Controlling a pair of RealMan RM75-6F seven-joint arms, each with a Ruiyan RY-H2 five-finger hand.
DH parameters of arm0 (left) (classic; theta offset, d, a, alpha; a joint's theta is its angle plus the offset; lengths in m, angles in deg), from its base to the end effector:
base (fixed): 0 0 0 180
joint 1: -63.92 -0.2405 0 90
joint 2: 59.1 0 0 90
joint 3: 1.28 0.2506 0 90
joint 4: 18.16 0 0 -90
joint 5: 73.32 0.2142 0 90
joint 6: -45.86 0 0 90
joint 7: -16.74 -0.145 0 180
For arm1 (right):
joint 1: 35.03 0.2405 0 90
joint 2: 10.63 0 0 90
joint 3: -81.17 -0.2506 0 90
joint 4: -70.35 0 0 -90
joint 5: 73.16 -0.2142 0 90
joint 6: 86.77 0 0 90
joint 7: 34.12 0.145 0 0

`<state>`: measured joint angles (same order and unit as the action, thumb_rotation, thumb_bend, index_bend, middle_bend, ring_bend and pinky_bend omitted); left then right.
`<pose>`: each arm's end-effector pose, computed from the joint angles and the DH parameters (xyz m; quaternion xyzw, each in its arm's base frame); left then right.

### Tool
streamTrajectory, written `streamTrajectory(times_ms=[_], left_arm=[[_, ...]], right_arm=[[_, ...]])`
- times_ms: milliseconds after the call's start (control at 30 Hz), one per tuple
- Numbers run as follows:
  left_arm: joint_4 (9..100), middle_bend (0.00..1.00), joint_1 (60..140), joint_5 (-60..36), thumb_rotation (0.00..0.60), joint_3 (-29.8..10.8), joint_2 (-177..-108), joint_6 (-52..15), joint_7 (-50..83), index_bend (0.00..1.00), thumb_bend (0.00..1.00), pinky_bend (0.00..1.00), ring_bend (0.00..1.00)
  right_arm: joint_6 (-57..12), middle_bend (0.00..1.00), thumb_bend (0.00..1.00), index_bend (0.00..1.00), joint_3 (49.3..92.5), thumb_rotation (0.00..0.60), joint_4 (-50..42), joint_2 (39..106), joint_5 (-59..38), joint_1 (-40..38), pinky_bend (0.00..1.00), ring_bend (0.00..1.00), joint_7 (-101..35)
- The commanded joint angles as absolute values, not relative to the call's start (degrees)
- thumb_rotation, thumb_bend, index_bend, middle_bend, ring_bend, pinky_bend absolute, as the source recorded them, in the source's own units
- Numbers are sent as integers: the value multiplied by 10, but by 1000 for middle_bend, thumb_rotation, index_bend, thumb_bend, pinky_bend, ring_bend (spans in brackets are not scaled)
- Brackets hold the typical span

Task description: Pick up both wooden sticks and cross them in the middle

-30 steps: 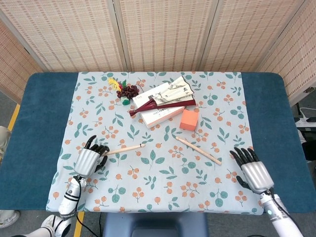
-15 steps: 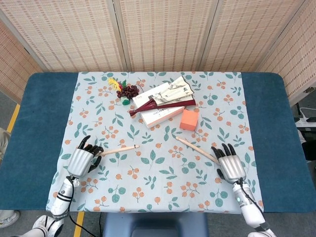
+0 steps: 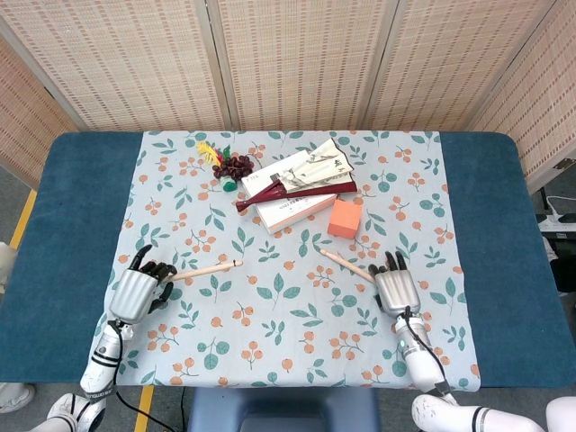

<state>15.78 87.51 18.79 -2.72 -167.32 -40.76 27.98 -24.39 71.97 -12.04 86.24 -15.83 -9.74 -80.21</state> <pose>-0.2814 0.2842 -0.0135 -0.6780 -0.2509 -0.4715 0.5050 -0.2292 -0.2740 -0.0494 0.7236 -0.3786 0.2062 0.5390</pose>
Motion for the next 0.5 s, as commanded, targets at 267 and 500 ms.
streamTrajectory(times_ms=[267, 500], left_arm=[[161, 894, 873, 186, 600, -25, -1672, -403, 273, 864, 518, 169, 522], [160, 894, 873, 186, 600, -24, -1672, -404, 271, 864, 518, 169, 522]], right_arm=[[-233, 523, 294, 518, 736, 600, -131, 852, -166, -92, 53, 192, -809], [-219, 593, 295, 613, 747, 600, -149, 840, -169, -86, 54, 271, -827]])
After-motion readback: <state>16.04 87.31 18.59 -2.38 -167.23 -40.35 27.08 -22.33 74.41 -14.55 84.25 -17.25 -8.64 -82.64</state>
